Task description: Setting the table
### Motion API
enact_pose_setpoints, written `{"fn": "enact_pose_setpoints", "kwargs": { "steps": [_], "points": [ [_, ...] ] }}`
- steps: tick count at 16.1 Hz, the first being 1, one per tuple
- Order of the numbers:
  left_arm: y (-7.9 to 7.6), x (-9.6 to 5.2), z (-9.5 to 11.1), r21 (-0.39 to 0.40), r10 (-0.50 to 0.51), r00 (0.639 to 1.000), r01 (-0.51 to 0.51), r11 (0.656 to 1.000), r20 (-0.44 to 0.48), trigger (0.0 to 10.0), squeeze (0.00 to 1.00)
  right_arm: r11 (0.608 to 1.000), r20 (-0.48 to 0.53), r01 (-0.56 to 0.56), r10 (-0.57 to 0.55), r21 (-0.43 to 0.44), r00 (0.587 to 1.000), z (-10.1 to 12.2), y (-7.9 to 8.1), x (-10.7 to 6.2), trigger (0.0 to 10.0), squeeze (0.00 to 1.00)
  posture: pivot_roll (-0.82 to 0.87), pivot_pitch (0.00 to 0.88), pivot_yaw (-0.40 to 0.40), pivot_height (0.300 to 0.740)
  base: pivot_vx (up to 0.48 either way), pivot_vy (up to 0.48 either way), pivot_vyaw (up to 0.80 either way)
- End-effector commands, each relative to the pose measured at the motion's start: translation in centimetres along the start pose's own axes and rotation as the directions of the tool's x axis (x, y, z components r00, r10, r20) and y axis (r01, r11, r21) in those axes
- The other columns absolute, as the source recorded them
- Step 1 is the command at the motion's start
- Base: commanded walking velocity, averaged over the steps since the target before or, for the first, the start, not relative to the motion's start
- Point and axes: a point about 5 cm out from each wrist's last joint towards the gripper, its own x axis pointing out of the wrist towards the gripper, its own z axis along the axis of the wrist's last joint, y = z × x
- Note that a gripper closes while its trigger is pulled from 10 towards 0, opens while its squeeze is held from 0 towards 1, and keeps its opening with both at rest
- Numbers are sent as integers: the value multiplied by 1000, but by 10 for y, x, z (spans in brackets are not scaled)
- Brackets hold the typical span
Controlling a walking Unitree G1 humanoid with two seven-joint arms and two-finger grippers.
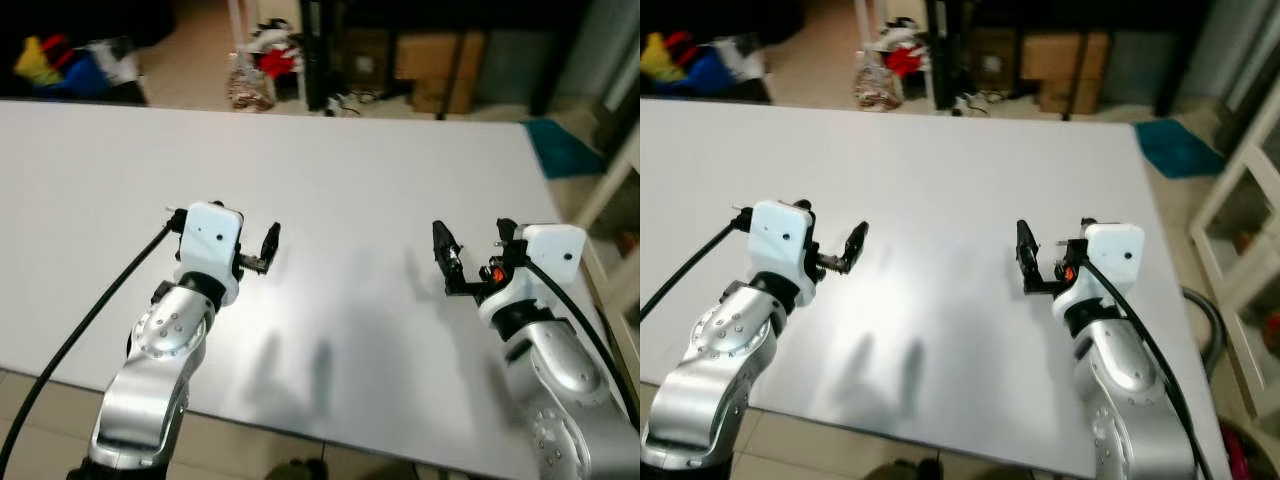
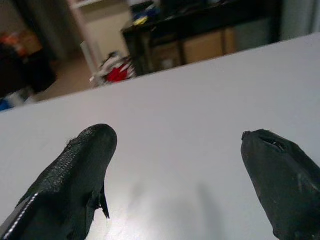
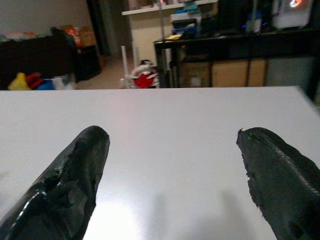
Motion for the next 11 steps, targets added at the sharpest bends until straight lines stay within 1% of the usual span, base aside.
{"fn": "enact_pose_setpoints", "kwargs": {
  "steps": [1,2,4,6,9,11],
  "points": [
    [-2,0,3,-8,-1,1000,1,1000,6,10000,0,1000,-4,8,-8,6,1000,0,-2,1,10000,1000,48,0,67,740,0,0,800],
    [-4,3,4,-14,4,1000,-3,1000,12,10000,0,1000,-10,12,-12,1,1000,0,-2,2,10000,1000,46,0,59,740,0,247,800],
    [-5,3,5,-30,15,1000,-15,999,9,10000,0,1000,-7,12,-12,-6,1000,3,-2,3,10000,1000,41,0,53,740,0,296,709],
    [-6,0,1,-28,2,1000,-2,1000,-8,10000,0,1000,-4,22,-22,-9,1000,4,-1,3,10000,1000,38,0,63,740,0,306,434],
    [-5,3,3,-30,8,1000,-8,1000,-5,10000,0,1000,-20,16,-17,-15,1000,1,1,2,10000,1000,40,0,61,740,0,308,0],
    [-4,3,3,-31,19,1000,-19,999,-5,10000,0,1000,-28,10,-10,-16,1000,1,0,1,10000,1000,42,0,53,740,0,304,0]
  ]
}}
